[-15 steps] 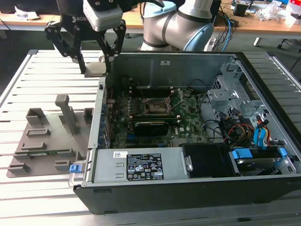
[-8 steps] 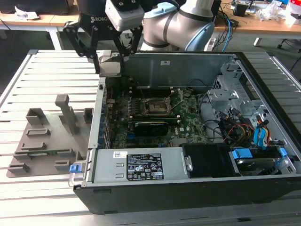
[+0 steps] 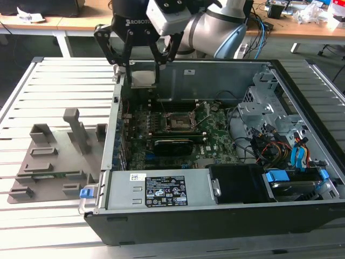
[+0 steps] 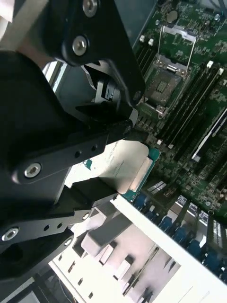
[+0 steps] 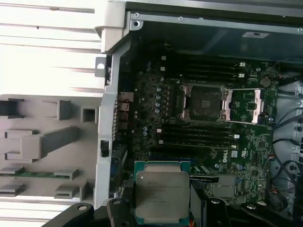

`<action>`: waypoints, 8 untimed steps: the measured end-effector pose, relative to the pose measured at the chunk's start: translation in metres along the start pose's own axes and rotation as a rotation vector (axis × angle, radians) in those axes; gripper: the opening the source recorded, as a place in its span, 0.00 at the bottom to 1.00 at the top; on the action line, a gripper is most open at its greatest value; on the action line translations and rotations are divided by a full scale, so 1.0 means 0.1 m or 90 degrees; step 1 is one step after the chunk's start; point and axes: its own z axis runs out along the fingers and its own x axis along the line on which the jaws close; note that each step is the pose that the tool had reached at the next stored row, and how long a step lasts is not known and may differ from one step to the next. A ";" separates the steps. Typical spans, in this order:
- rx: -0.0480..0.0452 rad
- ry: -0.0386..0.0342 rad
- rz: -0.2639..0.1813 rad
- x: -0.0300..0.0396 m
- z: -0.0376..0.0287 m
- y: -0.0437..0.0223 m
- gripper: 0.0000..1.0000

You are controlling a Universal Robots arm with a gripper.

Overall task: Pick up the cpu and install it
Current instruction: 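Pick up the cpu and move it towards the insertion slot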

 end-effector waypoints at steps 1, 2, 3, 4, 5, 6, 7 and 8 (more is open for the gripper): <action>0.0000 0.0004 0.000 -0.070 0.002 -0.001 0.55; 0.0000 0.0012 0.000 -0.152 0.003 -0.002 0.55; 0.0000 0.0017 0.000 -0.194 0.005 -0.003 0.55; 0.0000 0.0020 0.000 -0.229 0.007 -0.003 0.55; 0.0001 0.0022 0.000 -0.253 0.007 -0.004 0.55; 0.0002 0.0024 0.000 -0.274 0.008 -0.004 0.55; 0.0003 0.0030 0.000 -0.331 0.012 -0.003 0.55; 0.0005 0.0036 0.000 -0.375 0.015 -0.002 0.55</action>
